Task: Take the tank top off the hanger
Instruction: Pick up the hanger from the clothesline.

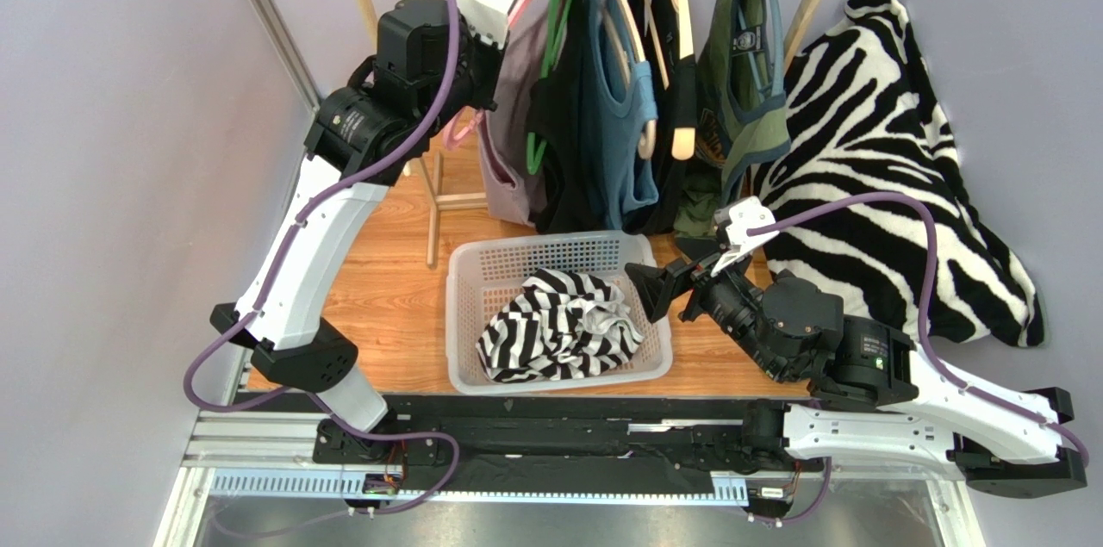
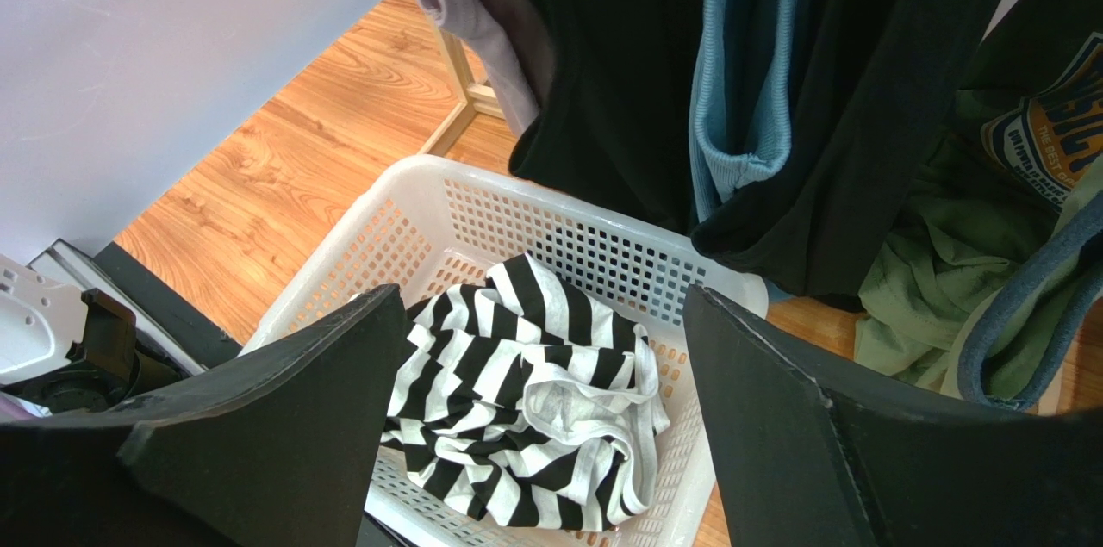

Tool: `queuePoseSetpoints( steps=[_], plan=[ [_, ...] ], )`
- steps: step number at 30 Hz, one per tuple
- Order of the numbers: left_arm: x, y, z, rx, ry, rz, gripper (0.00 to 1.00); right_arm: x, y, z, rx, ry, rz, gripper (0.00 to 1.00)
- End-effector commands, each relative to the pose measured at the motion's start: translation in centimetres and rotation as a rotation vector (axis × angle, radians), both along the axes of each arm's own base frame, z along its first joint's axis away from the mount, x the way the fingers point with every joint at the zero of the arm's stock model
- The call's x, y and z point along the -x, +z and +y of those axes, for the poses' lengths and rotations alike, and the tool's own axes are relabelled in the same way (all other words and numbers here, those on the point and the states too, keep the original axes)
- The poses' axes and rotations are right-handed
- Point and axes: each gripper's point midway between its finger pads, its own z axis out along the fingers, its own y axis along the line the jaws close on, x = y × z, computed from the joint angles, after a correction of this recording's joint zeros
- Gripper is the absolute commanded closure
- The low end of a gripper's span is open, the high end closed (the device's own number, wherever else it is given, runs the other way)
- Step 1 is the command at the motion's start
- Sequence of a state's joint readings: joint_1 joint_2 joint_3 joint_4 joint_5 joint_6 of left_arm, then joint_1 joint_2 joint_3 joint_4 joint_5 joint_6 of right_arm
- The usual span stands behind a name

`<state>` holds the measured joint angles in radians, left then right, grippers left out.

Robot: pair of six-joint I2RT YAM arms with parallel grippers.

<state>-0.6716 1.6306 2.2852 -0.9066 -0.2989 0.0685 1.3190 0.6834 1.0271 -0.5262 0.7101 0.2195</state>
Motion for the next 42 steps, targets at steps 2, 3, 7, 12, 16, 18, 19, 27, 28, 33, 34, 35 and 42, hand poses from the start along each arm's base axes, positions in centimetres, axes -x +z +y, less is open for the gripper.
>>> queuePoseSetpoints(
  steps=[2,3,7,12,16,18,19,27,28,33,34,35,42],
  plan=[
    [0.5,1.8,0.1,0.016,-0.013,-0.044,1.00,-0.2,1.7,-0.2,-0.047,-0.016,-0.021,0.18],
    [0.3,2.1,0.5,0.015,0.007,-0.055,1.00,-0.2,1.6,-0.1,-0.048,-0.014,-0.020,0.18],
    [0.5,4.1,2.1,0.019,0.065,-0.119,1.00,-0.2,1.4,-0.1,-0.044,-0.013,-0.019,0.19],
    [1.3,7.6,4.6,0.032,0.142,-0.223,1.00,-0.1,1.1,0.0,-0.038,-0.010,-0.016,0.19],
    [2.3,10.2,6.2,0.045,0.172,-0.295,1.00,-0.1,1.1,0.1,-0.037,-0.007,-0.015,0.20],
    [3.1,11.1,6.9,0.055,0.174,-0.319,1.00,-0.1,1.1,0.1,-0.039,-0.006,-0.014,0.20],
    [3.7,11.6,7.3,0.063,0.173,-0.331,1.00,-0.1,1.2,0.1,-0.042,-0.006,-0.014,0.21],
    [5.7,11.6,8.5,0.082,0.157,-0.331,1.00,0.1,1.4,0.1,-0.045,0.003,-0.007,0.23],
    [5.9,11.8,8.6,0.090,0.154,-0.335,1.00,0.1,1.3,0.2,-0.042,0.004,-0.005,0.23],
    [5.8,11.6,7.7,0.111,0.120,-0.317,1.00,0.1,1.5,0.4,-0.042,0.005,0.004,0.25],
    [5.8,11.5,7.6,0.111,0.115,-0.312,1.00,0.1,1.4,0.2,-0.038,0.001,0.007,0.25],
    [5.9,11.3,7.6,0.112,0.114,-0.307,1.00,0.1,1.4,0.2,-0.039,0.001,0.009,0.25],
    [9.0,9.1,7.2,0.085,-0.029,-0.248,1.00,0.1,1.9,-0.8,-0.054,-0.016,0.003,0.25]
  ],
)
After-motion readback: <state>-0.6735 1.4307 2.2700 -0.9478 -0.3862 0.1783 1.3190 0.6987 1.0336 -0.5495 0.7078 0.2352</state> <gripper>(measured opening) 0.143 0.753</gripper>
